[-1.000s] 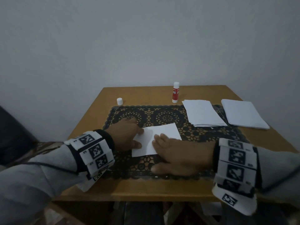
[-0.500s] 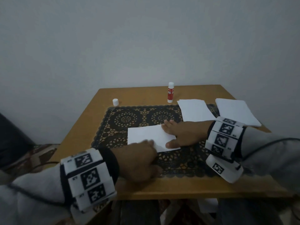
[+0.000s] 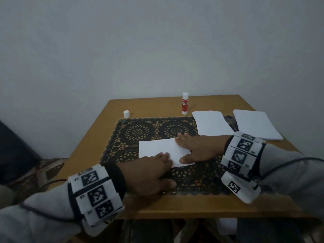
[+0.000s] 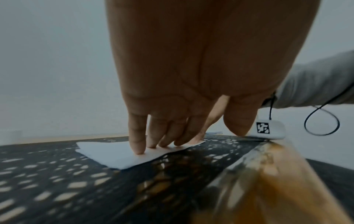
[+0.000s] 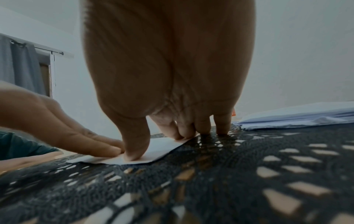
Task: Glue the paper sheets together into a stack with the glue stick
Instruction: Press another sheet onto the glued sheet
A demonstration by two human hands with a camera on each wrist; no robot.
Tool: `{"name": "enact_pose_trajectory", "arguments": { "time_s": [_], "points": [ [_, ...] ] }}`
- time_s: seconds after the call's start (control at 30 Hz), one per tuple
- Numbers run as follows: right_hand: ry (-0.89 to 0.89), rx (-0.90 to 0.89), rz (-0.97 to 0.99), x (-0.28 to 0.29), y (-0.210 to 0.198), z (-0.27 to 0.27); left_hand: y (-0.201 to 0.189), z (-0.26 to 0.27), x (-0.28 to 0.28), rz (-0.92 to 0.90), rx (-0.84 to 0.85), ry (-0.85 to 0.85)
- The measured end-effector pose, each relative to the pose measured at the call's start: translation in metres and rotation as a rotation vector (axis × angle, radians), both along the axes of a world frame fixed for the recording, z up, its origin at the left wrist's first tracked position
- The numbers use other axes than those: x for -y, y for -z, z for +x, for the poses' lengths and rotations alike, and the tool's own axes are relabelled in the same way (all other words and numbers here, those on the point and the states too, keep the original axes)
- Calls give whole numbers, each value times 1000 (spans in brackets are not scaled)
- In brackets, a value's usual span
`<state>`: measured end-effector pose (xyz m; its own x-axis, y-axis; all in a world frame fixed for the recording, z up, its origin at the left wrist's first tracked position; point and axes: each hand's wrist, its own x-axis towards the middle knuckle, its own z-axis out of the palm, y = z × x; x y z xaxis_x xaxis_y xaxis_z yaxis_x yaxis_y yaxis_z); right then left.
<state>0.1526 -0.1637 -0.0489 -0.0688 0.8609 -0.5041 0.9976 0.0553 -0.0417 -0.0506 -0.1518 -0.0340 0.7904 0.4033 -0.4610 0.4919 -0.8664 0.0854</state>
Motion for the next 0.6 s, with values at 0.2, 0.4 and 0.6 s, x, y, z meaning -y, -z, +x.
{"name": "enact_pose_trajectory", "arguments": {
  "time_s": [0.2,0.4,0.6],
  "points": [
    [2,-2,9,0,-1,1,4,-4,-20,75,-103,-121],
    [1,2,9,0,0,0,0,-11,-3,-13,-120,-26],
    [6,-10,6,0,-1,0,-1,-15,-26,60,-193,-184]
  ]
}}
